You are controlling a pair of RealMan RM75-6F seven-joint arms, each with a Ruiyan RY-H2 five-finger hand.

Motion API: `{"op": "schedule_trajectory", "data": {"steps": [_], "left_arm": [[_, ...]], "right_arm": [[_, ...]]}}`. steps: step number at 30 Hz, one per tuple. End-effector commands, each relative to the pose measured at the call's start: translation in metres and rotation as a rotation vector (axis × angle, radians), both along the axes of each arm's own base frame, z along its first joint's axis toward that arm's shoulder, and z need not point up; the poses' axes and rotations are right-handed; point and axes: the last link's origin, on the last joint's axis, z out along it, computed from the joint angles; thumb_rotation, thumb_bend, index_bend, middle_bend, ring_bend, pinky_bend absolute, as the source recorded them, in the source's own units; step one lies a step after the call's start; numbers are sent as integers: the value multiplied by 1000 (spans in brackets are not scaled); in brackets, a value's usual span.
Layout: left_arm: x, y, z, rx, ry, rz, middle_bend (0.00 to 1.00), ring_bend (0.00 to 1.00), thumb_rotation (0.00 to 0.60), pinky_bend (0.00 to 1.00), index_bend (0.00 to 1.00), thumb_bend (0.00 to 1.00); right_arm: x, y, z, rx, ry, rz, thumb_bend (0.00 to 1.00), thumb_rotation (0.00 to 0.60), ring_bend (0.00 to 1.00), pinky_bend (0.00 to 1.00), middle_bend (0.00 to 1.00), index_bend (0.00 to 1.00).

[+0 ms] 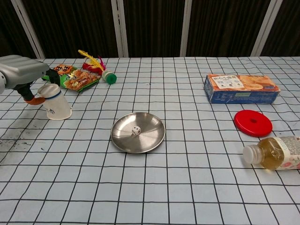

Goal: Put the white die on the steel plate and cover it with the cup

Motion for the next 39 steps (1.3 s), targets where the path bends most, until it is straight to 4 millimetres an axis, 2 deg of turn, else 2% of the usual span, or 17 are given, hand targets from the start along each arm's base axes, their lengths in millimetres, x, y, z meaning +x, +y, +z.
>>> {"op": "schedule_trajectory", "data": {"steps": [1, 7, 11, 16, 20, 25, 28, 31, 35, 39], "left_arm": [[0, 1, 0, -2, 2, 1, 256, 140, 600, 135, 291, 526], [0, -2, 0, 4, 1, -11, 274, 188, 600, 163, 306, 527], [3, 0, 3, 14, -12, -23, 312, 231, 600, 178, 321, 529], [1, -4, 4, 28, -30, -34, 348, 305, 600, 204, 327, 530], [8, -1, 10, 42, -45, -53, 383, 297, 600, 205, 338, 530], [9, -2, 11, 37, -57, -56, 381, 280, 600, 199, 343, 530], [19, -3, 15, 55, -100, -77, 379, 268, 600, 193, 344, 530], [37, -3, 25, 77, -149, -123, 377, 258, 600, 186, 347, 530], [69, -7, 39, 81, -184, -204, 376, 255, 600, 184, 360, 530], [102, -18, 45, 58, -210, -272, 376, 255, 600, 184, 361, 530]], "right_arm": [[1, -2, 0, 1, -3, 5, 95, 600, 142, 12, 186, 208], [1, -1, -2, 2, 2, -3, 96, 600, 142, 12, 186, 209], [9, -9, 1, 2, -2, 15, 96, 600, 142, 12, 186, 210], [3, -3, -4, 6, -1, 1, 96, 600, 142, 12, 186, 210], [3, -4, -4, 7, -2, 3, 95, 600, 142, 12, 186, 210], [4, -5, -5, 8, -4, 6, 96, 600, 142, 12, 186, 211], [1, 1, -3, 5, 0, -4, 96, 600, 142, 12, 186, 211], [1, 0, 0, 2, -5, 2, 96, 600, 142, 12, 187, 211], [2, -5, 1, 1, -11, 10, 97, 600, 144, 12, 189, 211], [2, 0, 0, 6, -14, 4, 96, 600, 152, 12, 190, 211]]}}
